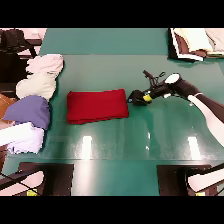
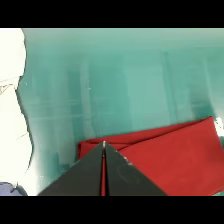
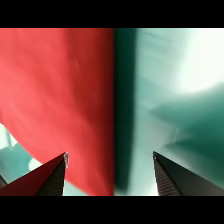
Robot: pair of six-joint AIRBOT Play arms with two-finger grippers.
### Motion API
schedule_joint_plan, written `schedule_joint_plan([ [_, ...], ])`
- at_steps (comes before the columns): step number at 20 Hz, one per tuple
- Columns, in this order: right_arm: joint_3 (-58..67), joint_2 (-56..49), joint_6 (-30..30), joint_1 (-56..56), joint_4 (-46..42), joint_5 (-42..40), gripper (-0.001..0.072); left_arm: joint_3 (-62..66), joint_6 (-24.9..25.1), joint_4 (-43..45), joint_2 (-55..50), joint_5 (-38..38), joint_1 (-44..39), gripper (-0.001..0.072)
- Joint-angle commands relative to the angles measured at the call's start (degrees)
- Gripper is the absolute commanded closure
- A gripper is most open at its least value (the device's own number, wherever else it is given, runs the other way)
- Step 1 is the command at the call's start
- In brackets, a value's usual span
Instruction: Fold the shirts.
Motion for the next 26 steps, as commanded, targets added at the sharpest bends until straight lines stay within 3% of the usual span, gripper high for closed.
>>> schedule_joint_plan([
  [1,6.7,-7.0,-0.3,4.5,4.3,-1.0,0.0117,0.0,0.0,-0.2,0.0,-0.6,0.0,0.0682],
  [2,8.9,-9.0,-0.3,5.8,5.0,-1.1,0.016,0.0,0.0,-0.5,0.0,-1.0,0.0,0.0682],
  [4,13.3,-12.4,-0.3,7.8,5.9,-1.2,0.0336,0.0,0.0,-0.8,0.0,-2.0,0.0,0.0682],
  [6,16.5,-13.7,-0.4,8.9,5.7,-1.6,0.0672,0.0,0.0,-1.9,0.0,-2.1,0.0,0.0682],
  [10,18.6,-10.7,-0.3,6.2,4.9,-2.6,0.0695,0.0,0.0,-2.6,0.0,-1.9,-1.8,0.0683],
  [14,11.0,0.2,-0.2,-4.7,-2.6,-4.2,0.0695,0.0,1.5,-2.5,0.0,-0.6,-7.8,0.0683],
  [21,-7.5,23.8,2.7,-38.9,-11.7,-7.9,0.0695,0.0,1.5,-2.7,0.0,4.4,-14.1,0.0683],
  [26,-17.6,33.8,2.9,-62.4,-12.7,-8.2,0.0695,0.0,1.4,-2.8,0.0,6.3,-14.1,0.0683],
])
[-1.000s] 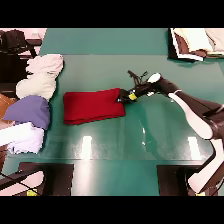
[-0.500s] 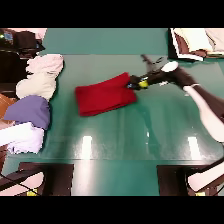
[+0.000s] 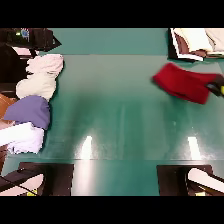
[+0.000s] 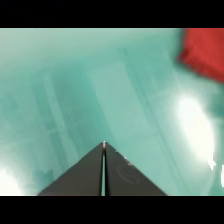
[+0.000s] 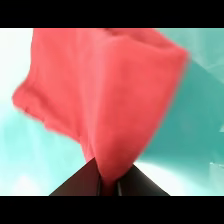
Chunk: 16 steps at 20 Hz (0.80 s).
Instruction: Fold the shirts.
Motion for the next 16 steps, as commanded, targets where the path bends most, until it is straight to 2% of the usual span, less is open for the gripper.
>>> schedule_joint_plan([
  [1,-7.9,7.1,0.5,-16.3,-1.4,-0.7,0.0695,0.0,0.0,0.0,0.0,2.0,-0.3,0.0683],
  [4,-13.6,10.0,1.6,-23.5,-1.5,-1.8,0.0695,0.0,0.0,0.0,-0.1,2.2,-0.3,0.0683],
  [8,-16.3,11.0,1.6,-25.8,-2.2,-1.3,0.0694,0.0,0.0,0.0,-0.1,2.2,-0.3,0.0682],
  [10,-14.7,11.0,1.6,-25.8,-7.3,0.2,0.0664,0.0,0.0,0.0,-0.1,1.8,-0.3,0.0682],
  [11,-13.3,11.0,1.6,-25.8,-10.4,1.2,0.0464,0.0,0.1,0.0,-0.1,1.3,-0.3,0.0682],
  [12,-11.5,11.0,1.6,-25.8,-13.7,2.1,0.0213,0.0,0.1,0.0,-0.1,1.0,-0.3,0.0682],
  [13,-9.6,11.0,1.6,-25.8,-16.6,3.3,0.0133,0.0,0.1,0.1,-0.1,0.9,-0.3,0.0682],
  [16,-2.5,11.1,1.6,-25.1,-17.2,6.7,0.0134,0.0,0.1,0.0,-0.1,1.0,-0.3,0.0682],
])
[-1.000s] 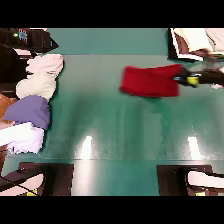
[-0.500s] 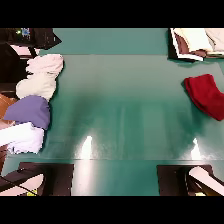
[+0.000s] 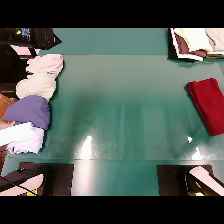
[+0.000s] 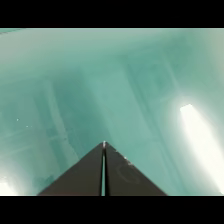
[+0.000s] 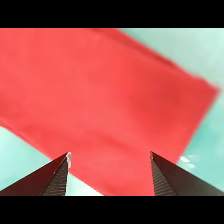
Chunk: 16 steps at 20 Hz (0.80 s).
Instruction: Fold the shirts.
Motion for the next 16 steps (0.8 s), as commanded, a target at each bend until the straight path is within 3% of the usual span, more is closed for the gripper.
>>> schedule_joint_plan([
  [1,7.3,0.4,0.1,1.6,-3.8,4.5,0.0134,0.0,0.0,0.0,0.0,-0.3,0.0,0.0682],
  [5,10.6,3.8,0.2,13.7,-3.1,6.6,0.0135,0.0,0.0,0.0,0.0,0.6,0.0,0.0682],
  [11,10.7,7.3,0.3,42.2,0.6,3.4,0.014,0.0,0.0,0.0,0.0,2.0,0.0,0.0682],
  [12,10.7,7.2,0.3,46.3,0.5,2.7,0.0225,0.0,0.0,0.0,0.0,2.0,0.0,0.0682],
  [13,10.7,7.1,0.3,50.6,0.5,1.8,0.0395,0.0,0.0,0.0,0.0,2.1,0.0,0.0682],
  [14,10.7,7.1,0.3,53.7,0.5,1.2,0.0609,0.0,0.0,0.0,0.0,2.1,0.0,0.0682],
  [15,10.7,7.1,0.3,56.2,0.5,0.7,0.0694,0.0,0.0,0.0,0.0,2.1,0.0,0.0682],
  [16,10.7,7.1,0.3,58.3,0.5,0.2,0.0694,0.0,0.0,0.0,0.0,2.1,0.0,0.0682],
])
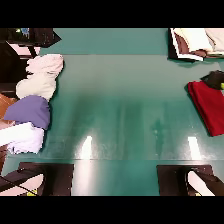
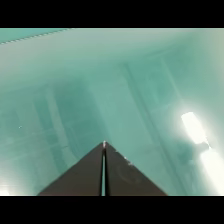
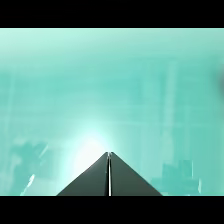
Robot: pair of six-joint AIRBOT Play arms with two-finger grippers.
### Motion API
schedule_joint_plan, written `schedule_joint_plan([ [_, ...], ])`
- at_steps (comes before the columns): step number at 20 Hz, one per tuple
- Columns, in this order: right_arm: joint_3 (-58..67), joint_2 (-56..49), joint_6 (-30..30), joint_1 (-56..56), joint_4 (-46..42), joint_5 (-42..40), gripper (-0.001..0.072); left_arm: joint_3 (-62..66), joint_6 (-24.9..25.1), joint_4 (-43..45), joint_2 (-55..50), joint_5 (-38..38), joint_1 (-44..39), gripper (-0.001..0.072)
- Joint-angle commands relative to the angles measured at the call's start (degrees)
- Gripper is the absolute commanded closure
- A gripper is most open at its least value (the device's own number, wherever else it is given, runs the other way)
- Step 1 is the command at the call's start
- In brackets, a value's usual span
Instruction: Fold the shirts.
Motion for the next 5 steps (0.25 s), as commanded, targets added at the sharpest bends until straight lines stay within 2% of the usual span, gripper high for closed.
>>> schedule_joint_plan([
  [1,0.1,0.2,0.0,10.1,0.2,-2.4,0.0694,0.0,0.0,0.0,0.0,0.2,0.0,0.0682],
  [5,0.1,0.2,0.1,11.7,0.4,-1.8,0.0694,0.0,0.0,0.0,0.0,0.2,0.0,0.0682],
])
